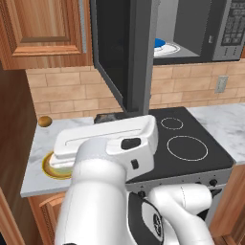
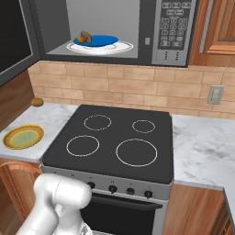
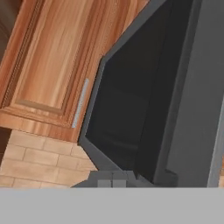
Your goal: Pick the mushroom from the counter and place it in the microwave. Then turn on the microwave.
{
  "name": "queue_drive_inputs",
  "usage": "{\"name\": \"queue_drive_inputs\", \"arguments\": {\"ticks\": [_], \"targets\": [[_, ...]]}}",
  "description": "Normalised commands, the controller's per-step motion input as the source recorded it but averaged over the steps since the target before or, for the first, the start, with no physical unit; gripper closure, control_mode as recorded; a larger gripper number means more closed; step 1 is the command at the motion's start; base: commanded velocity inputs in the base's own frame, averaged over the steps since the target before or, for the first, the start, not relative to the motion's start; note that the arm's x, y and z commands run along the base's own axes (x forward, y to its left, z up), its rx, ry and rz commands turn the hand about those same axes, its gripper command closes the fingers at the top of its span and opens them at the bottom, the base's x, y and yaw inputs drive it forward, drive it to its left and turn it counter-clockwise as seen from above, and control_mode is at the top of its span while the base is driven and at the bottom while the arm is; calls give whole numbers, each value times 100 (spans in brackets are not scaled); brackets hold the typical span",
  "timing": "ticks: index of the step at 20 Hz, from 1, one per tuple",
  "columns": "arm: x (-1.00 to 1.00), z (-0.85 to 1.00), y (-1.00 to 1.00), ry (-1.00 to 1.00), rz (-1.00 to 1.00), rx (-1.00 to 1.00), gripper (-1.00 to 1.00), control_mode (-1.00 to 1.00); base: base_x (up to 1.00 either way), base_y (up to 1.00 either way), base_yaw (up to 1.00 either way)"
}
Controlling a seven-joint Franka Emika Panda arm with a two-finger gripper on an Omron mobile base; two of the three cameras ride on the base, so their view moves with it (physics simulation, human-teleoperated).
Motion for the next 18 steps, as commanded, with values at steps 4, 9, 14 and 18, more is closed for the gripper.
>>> {"name": "queue_drive_inputs", "arguments": {"ticks": [4, 9, 14, 18], "targets": [[48, 0, 0, -13, -10, -8, 100, -100, 0, 0, 0], [39, 0, 0, -13, -13, -8, 100, -100, 0, 0, 0], [2, 0, 0, -14, -20, -8, 100, -100, 0, 0, 0], [0, 5, -4, -12, -27, -4, 100, -100, 0, 0, 0]]}}
